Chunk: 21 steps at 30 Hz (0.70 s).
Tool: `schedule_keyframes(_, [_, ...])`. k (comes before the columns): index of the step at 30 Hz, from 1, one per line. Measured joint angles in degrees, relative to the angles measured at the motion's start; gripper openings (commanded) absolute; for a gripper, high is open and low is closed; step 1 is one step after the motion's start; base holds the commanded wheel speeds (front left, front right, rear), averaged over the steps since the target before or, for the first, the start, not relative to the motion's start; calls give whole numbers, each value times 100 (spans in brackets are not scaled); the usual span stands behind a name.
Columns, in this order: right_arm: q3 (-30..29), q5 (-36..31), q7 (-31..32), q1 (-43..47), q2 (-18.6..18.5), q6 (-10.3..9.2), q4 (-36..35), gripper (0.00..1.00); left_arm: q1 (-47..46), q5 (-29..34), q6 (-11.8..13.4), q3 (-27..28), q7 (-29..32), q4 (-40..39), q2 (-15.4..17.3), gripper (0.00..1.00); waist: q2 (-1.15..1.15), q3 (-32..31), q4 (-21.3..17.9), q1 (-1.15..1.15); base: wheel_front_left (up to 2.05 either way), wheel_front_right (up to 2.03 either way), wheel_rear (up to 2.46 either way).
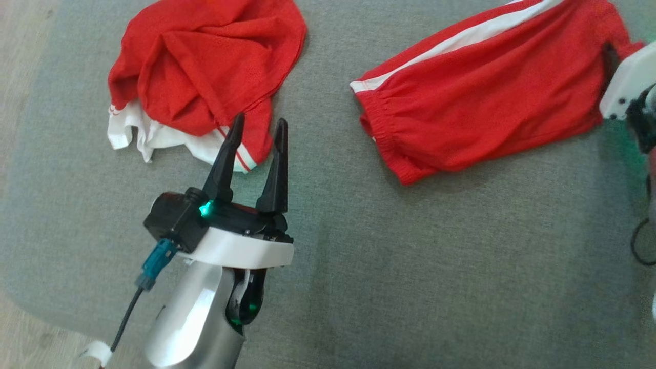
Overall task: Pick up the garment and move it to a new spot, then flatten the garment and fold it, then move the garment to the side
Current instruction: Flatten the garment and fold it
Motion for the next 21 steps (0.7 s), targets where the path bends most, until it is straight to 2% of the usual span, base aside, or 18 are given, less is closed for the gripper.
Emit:
schedule_keyframes(3, [163,-54,163,-167,-68,0,153,98,-7,-77,52,-37,0,-18,0,100,0,28,48,-1,0,0,0])
schedule_keyframes(4, [192,-52,175,-191,-80,0,188,58,-7,-77,77,-54,0,-26,0,100,0,25,53,-1,0,0,0])
schedule_keyframes(5, [247,-10,171,-199,-82,0,219,0,-12,-78,84,-76,0,-32,-1,100,0,14,51,-1,0,0,0])
schedule_keyframes(21, [575,688,-944,297,-34,0,501,0,27,-10,89,26,0,34,1,100,0,-339,-283,0,0,0,0])
